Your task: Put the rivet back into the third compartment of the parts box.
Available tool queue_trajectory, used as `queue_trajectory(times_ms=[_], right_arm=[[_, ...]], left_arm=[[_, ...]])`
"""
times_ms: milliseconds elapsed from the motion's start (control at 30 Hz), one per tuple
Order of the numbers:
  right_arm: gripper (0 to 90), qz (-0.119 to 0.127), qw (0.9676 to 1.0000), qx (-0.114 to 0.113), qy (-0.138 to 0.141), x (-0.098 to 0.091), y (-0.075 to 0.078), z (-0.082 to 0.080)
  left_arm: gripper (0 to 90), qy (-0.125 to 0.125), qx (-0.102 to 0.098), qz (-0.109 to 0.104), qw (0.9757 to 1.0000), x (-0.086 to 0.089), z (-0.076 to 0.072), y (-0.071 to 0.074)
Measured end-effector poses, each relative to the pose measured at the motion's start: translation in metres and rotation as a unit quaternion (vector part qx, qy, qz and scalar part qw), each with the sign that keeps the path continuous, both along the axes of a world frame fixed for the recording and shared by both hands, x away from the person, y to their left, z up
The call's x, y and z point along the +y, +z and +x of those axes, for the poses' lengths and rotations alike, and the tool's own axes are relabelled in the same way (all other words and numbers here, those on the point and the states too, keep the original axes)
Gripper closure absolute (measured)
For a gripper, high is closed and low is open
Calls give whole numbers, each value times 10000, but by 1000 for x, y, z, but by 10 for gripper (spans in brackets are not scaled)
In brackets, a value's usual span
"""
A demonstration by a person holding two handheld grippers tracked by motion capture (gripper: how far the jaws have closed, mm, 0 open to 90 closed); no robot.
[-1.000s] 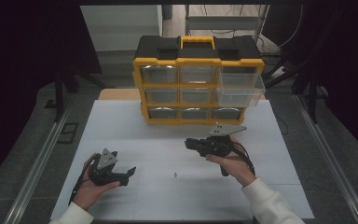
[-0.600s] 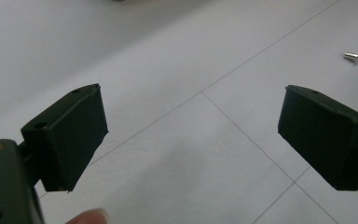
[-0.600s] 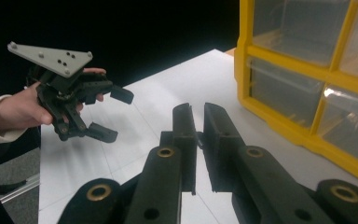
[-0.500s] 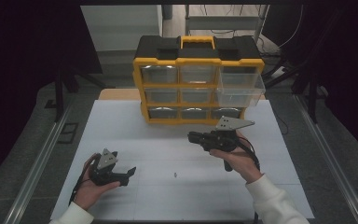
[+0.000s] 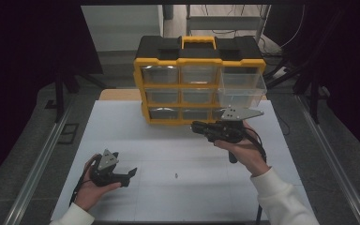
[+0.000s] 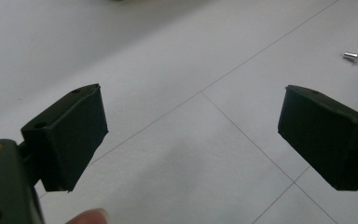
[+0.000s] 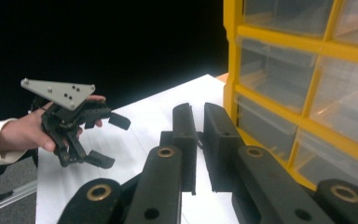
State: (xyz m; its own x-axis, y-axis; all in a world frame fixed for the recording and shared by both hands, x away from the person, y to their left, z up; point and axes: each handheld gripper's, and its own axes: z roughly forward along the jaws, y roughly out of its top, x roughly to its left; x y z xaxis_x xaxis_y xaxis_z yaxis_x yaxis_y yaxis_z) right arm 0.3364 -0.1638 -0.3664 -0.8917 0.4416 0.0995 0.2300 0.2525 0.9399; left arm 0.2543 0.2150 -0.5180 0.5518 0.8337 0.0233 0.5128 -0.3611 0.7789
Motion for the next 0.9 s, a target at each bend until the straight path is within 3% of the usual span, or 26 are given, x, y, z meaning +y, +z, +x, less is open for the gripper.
queue_trajectory(times_ms=[367, 900], right_arm=[[836, 105, 9998, -144, -54, -2, 24, 6], [836, 195, 9995, -238, -95, -4, 40, 11]], left_arm=[[83, -6, 13, 8, 10000, 0, 0, 0], [83, -16, 17, 17, 10000, 0, 0, 0]])
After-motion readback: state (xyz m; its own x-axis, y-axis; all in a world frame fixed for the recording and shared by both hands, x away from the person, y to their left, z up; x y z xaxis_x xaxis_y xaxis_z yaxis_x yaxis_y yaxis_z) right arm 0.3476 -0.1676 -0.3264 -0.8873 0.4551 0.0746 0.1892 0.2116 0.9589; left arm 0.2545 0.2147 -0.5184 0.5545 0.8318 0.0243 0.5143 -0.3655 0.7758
